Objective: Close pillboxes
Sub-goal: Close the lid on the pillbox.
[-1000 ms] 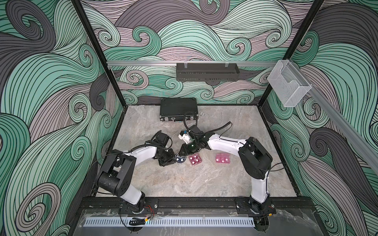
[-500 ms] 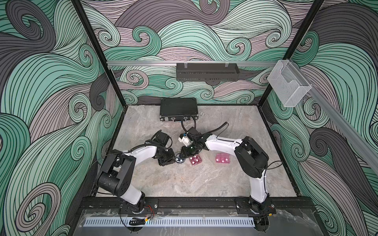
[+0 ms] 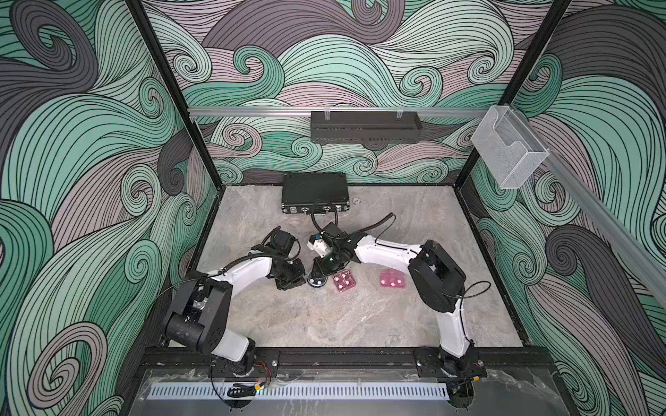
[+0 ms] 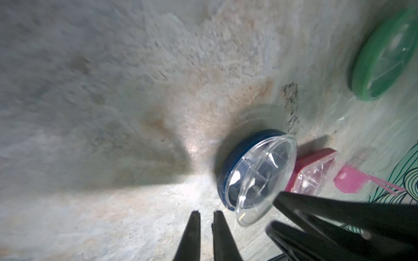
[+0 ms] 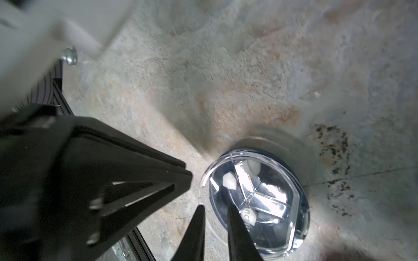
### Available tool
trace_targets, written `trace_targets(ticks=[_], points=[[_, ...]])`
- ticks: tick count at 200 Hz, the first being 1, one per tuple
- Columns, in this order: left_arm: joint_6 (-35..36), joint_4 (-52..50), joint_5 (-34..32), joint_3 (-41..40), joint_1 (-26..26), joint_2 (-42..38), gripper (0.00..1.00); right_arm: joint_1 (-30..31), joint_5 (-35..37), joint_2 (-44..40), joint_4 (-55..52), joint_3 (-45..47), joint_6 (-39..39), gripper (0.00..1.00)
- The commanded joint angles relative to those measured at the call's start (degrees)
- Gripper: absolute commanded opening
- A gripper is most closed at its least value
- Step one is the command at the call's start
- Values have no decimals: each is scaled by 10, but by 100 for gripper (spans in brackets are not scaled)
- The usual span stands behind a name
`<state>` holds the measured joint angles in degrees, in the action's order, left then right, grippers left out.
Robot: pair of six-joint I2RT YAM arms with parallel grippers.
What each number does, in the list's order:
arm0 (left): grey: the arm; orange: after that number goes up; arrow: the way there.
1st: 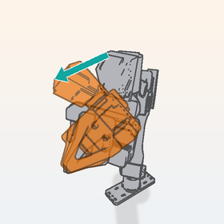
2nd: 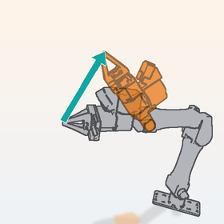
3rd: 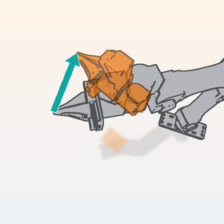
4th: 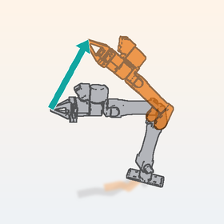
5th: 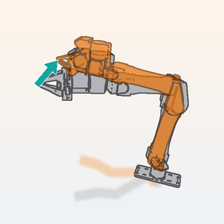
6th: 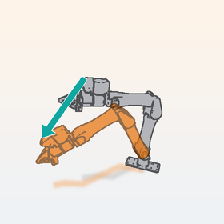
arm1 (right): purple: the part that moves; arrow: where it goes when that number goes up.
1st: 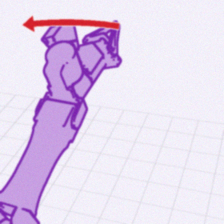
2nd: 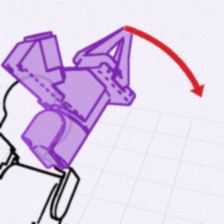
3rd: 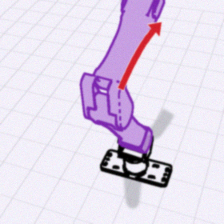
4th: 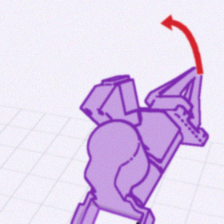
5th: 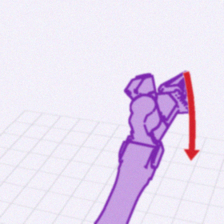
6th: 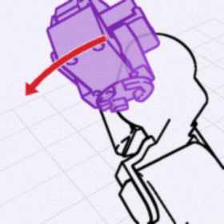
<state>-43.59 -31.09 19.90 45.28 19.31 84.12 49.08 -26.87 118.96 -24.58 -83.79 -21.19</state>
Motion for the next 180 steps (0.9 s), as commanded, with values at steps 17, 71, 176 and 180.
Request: trace_targets(ticks=[17, 71, 176, 180], points=[[11, -45, -19, 29, -25, -55, 16, 5, 27, 26, -34, -13, 23, 21], [12, -53, -19, 29, -31, -69, 16, 6, 52, 31, -43, 7, 40, 20], [24, -73, -31, 47, -45, -74, 16, 21, 96, 55, -57, 24, 51, 20], [24, -74, -31, 46, -45, -75, 16, 23, 99, 55, -56, 27, 51, 20]])
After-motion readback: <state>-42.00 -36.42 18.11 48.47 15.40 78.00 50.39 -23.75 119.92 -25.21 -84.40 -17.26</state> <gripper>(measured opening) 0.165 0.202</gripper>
